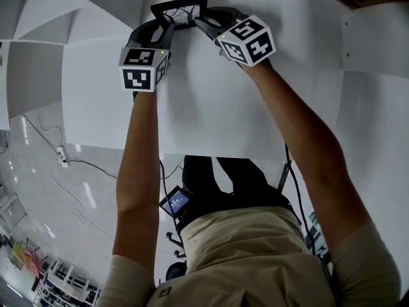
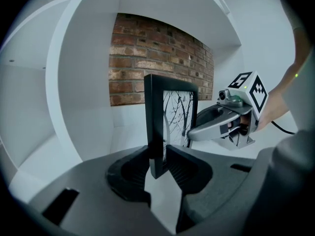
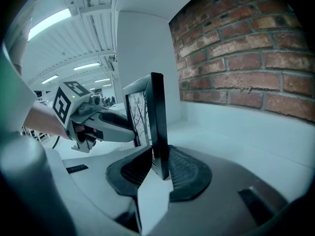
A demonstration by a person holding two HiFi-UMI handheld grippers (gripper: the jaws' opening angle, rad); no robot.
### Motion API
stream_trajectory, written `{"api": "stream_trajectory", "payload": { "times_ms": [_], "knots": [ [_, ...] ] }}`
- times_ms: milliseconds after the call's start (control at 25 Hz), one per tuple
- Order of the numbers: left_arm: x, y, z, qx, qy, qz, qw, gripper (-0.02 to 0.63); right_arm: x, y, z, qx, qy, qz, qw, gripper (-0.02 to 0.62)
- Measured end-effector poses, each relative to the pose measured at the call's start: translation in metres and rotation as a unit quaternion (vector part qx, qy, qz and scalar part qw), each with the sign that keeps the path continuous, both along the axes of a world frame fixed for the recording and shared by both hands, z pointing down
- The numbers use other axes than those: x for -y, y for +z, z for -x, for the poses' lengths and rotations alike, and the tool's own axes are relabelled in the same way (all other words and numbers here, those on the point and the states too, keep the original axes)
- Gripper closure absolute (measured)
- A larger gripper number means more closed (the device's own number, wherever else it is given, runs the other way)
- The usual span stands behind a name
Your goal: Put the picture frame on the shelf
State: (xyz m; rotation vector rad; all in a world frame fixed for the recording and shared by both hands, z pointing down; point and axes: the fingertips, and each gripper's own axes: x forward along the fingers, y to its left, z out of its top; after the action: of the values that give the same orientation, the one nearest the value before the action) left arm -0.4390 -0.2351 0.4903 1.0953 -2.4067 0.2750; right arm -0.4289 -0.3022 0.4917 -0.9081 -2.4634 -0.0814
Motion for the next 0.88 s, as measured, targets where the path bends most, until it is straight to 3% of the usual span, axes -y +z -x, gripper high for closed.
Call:
{"api": "stream_trajectory", "payload": {
  "times_ms": [880],
  "knots": [
    [-0.0038, -0.0090, -0.0019, 0.013, -0.011, 0.011, 0.9998, 0.511, 0.0009, -0.0033, -0.0021, -0.003, -0.015, -0.019, 1.000, 0.508]
  ]
}}
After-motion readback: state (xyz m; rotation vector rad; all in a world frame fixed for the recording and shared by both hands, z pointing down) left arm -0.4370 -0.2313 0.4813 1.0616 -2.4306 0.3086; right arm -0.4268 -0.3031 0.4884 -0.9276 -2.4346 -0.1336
